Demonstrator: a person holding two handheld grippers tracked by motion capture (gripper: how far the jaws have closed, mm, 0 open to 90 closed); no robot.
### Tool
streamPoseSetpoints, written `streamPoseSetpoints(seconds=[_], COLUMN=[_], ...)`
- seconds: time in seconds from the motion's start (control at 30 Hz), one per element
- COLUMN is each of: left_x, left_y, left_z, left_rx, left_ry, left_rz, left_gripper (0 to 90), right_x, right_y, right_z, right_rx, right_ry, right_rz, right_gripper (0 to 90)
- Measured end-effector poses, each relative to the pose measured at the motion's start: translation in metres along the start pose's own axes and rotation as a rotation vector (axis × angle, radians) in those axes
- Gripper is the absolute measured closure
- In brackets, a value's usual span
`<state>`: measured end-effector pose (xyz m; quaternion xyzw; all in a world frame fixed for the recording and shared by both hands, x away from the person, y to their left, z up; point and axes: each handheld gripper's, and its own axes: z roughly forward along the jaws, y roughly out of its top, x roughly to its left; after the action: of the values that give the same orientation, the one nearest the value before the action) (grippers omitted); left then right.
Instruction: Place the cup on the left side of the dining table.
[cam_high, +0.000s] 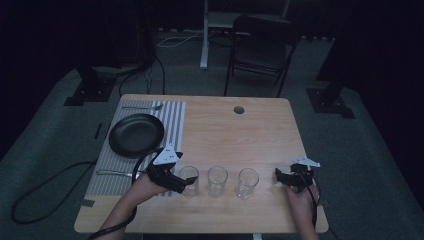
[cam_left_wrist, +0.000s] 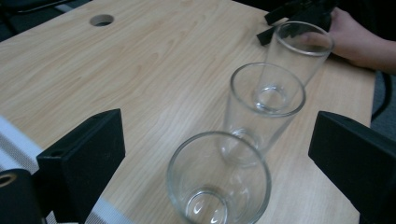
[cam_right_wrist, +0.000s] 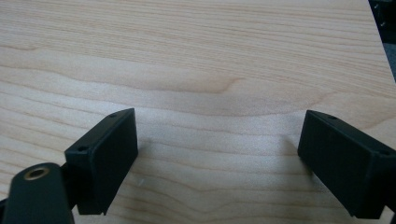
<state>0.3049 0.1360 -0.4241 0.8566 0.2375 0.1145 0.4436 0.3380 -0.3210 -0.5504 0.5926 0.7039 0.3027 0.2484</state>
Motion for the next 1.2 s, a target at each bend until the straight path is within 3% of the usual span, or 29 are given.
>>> streamPoseSetpoints(seconds=[0.4,1.2], left_x=[-0.011,-0.034], left_y=[0.020,0.047], left_z=[0.023,0.068], left_rx=[0.034,0.107], left_ry=[-0.041,-0.128], left_rz=[0.053,0.119], left_gripper=[4.1,4.2], right_x=[0.000,0.000], right_y=[0.000,0.000], right_z=[0.000,0.000], right_rx=[0.000,0.000], right_ry=[0.000,0.000], right_rz=[0.001,0.000], right_gripper=[11.6,11.6])
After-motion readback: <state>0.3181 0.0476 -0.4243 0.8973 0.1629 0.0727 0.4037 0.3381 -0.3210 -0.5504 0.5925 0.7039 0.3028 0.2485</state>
